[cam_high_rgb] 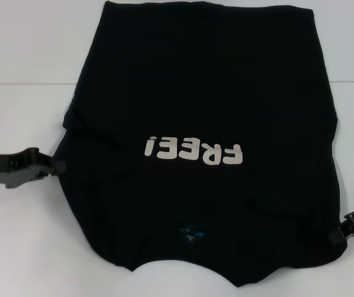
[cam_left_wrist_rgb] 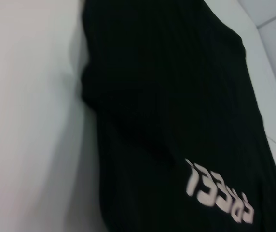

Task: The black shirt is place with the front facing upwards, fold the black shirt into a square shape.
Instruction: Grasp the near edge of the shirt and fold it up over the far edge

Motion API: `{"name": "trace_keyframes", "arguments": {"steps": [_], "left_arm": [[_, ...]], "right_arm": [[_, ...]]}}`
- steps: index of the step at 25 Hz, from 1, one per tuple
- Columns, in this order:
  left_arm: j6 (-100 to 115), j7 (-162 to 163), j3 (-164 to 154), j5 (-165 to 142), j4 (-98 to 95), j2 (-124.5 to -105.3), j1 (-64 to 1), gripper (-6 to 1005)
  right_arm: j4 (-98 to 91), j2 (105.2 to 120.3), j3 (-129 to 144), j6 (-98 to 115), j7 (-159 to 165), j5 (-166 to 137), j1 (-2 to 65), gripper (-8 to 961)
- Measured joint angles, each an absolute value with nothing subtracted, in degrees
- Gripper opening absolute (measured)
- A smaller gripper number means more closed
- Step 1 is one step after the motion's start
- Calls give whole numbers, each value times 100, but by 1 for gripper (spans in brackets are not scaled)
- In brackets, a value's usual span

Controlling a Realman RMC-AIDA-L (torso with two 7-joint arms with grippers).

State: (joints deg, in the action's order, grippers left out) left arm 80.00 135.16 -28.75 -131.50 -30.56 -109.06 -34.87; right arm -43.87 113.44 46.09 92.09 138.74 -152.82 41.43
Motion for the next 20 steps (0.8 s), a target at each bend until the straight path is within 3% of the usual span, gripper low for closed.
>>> {"name": "trace_keyframes", "arguments": {"steps": [10, 20], "left_arm": [[9561, 13549, -2927, -13312, -3058, -10677, -3129, 12], [10349, 13482, -2941, -14109, -3062, -10664, -3072, 11]], "right_arm": [[-4460, 11170, 4616, 10373, 12982, -15450, 4037, 37], [-4423, 11144, 4582, 10564, 12703, -15570, 3846, 56]]}}
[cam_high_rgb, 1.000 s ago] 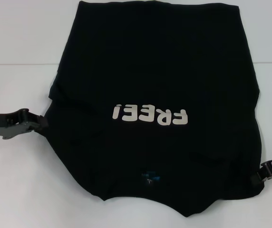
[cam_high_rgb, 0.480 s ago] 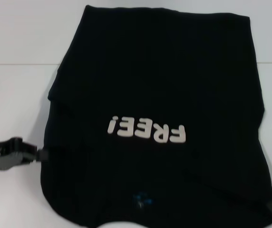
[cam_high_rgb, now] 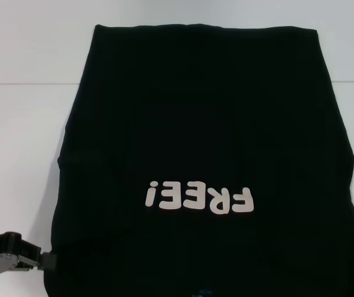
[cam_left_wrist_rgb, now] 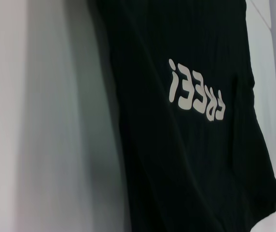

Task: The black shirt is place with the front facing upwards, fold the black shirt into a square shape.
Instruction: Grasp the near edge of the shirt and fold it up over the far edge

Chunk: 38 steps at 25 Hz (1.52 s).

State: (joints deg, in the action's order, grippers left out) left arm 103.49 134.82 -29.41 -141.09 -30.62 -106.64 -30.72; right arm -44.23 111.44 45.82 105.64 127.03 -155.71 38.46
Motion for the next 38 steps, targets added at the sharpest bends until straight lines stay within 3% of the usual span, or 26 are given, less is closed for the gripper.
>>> {"name": "trace_keyframes", "arguments": {"steps": [7, 9, 16, 20, 24, 29, 34, 38], "left_arm": [[10248, 13450, -2773, -14009, -3061, -10650, -3143, 12], [10153, 13450, -2452, -13886, -3055, -10650, -3190, 12], [9084, 13458, -1632, -13207, -2989, -10688, -3403, 12], [8146, 13126, -1612, -12278, -2941, -10883, -3483, 11], [7229, 12525, -1606, -11517, -2937, -11174, -3555, 12], [6371, 11483, -1642, -10772, -2927, -11608, -3719, 11], [6051, 11026, -1652, -10678, -2862, -11747, -3878, 11], [5784, 10741, -1660, -10671, -2719, -11764, -4047, 12]], "right_arm": [[-4278, 11117, 3621, 10448, 12613, -15512, 3850, 69], [-4177, 11065, 3146, 10372, 12611, -15455, 3869, 73], [-3318, 10670, 1850, 9339, 12801, -14332, 3734, 86], [-3060, 10666, 1651, 8521, 12719, -13220, 3506, 93], [-2747, 10793, 1636, 7619, 12326, -12108, 3349, 101], [-2595, 11238, 1649, 6569, 11506, -11163, 3375, 110], [-2584, 11644, 1690, 5719, 10714, -10754, 3611, 119], [-2554, 11793, 1690, 5208, 10226, -10575, 3809, 127]]}}
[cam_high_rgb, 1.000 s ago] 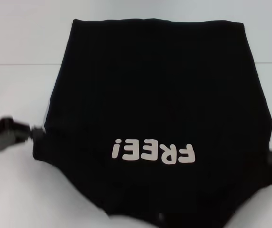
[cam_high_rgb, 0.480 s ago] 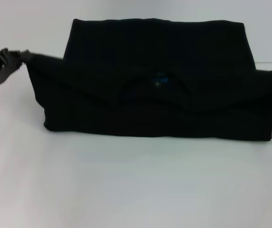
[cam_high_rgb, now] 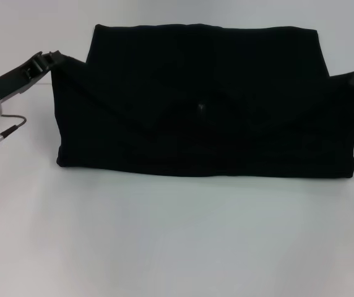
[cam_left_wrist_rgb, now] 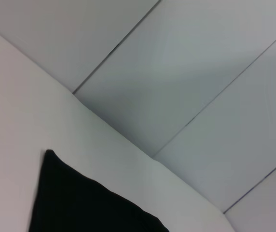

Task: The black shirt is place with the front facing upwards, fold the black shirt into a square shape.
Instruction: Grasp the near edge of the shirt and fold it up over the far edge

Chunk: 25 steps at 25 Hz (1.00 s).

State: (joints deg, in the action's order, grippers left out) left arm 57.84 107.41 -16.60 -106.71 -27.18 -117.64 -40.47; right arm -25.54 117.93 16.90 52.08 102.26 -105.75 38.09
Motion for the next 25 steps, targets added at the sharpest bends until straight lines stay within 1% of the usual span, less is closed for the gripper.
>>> {"name": "trace_keyframes", "arguments": {"steps": [4, 9, 13, 16, 21, 23, 25], "left_arm": [[5430, 10515, -1667, -10670, -2656, -11770, -4249, 12], [4958, 10232, -1792, -10677, -2516, -11826, -4454, 12], [4268, 10179, -2091, -10675, -2483, -11979, -4539, 11], [3711, 10096, -2305, -10666, -2483, -12087, -4623, 32], [3074, 9751, -2630, -10605, -2505, -12301, -4707, 68], [3009, 9618, -2631, -10510, -2533, -12364, -4711, 107], [2994, 9578, -2611, -10345, -2529, -12380, -4677, 146]], "right_arm": [[-2526, 11815, 1689, 4909, 10007, -10417, 3935, 134], [-2414, 11846, 1709, 4516, 9713, -10375, 4065, 144], [-2222, 11904, 1719, 4024, 9347, -10371, 4189, 151], [-2101, 11959, 1766, 3493, 9096, -10370, 4330, 157], [-1992, 11972, 2122, 3068, 8893, -10359, 4432, 166], [-1991, 11976, 2138, 3060, 8851, -10356, 4426, 170], [-1991, 11977, 2133, 3096, 8837, -10354, 4394, 174]]}}
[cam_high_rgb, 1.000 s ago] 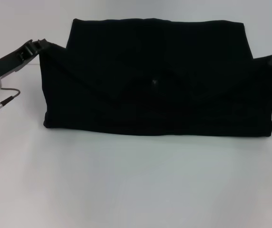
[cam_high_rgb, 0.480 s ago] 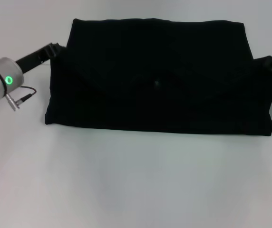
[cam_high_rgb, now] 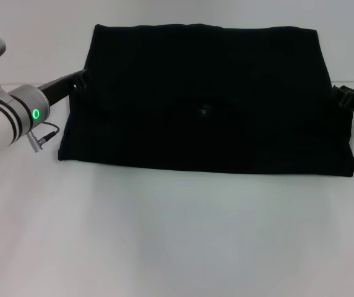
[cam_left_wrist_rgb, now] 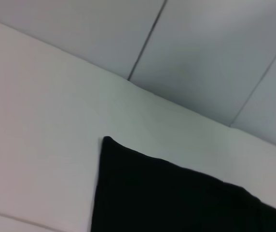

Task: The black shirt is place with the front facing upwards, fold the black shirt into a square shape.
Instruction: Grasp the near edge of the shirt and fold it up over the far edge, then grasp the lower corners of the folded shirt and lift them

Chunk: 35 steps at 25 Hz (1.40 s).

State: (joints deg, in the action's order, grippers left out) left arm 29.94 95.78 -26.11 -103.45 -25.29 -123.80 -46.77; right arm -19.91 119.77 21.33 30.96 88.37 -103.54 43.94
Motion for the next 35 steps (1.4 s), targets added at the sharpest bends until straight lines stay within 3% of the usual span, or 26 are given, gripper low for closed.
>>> {"name": "trace_keyframes", "arguments": {"steps": [4, 7, 10, 11, 13, 18, 23, 25, 29, 35], "left_arm": [[3313, 9647, -2619, -9942, -2517, -12335, -4479, 224], [3902, 9860, -2634, -9869, -2516, -12223, -4296, 282], [4447, 10194, -2639, -9861, -2516, -12117, -4140, 422], [5119, 10671, -2616, -9856, -2503, -11940, -3914, 468], [5757, 11075, -2593, -9831, -2500, -11803, -3672, 550], [6413, 11514, -2618, -9819, -2495, -11623, -3342, 723], [6718, 11850, -2934, -9915, -2483, -11445, -3080, 873], [6687, 11926, -3129, -9932, -2451, -11374, -3048, 873], [6470, 11953, -3515, -9939, -2363, -11287, -3068, 873], [5461, 11891, -4075, -9943, -2356, -11367, -3146, 873]], "right_arm": [[-2028, 11957, 2092, 3371, 8893, -10334, 4278, 181], [-2053, 11919, 2077, 3858, 8903, -10031, 4076, 305], [-2062, 11879, 2074, 4658, 8759, -9387, 3755, 429], [-2065, 11872, 2074, 4940, 8700, -9201, 3633, 473], [-2065, 11867, 2074, 5473, 8585, -8883, 3396, 560], [-2067, 11857, 2098, 6366, 8477, -8550, 2957, 794], [-2208, 11771, 2768, 6850, 8083, -9326, 2796, 788], [-2240, 11773, 3119, 7068, 7617, -9802, 2792, 786], [-2321, 11934, 3567, 7391, 6641, -10434, 2798, 781], [-2268, 11998, 3977, 7638, 6082, -10548, 2800, 776]]}}
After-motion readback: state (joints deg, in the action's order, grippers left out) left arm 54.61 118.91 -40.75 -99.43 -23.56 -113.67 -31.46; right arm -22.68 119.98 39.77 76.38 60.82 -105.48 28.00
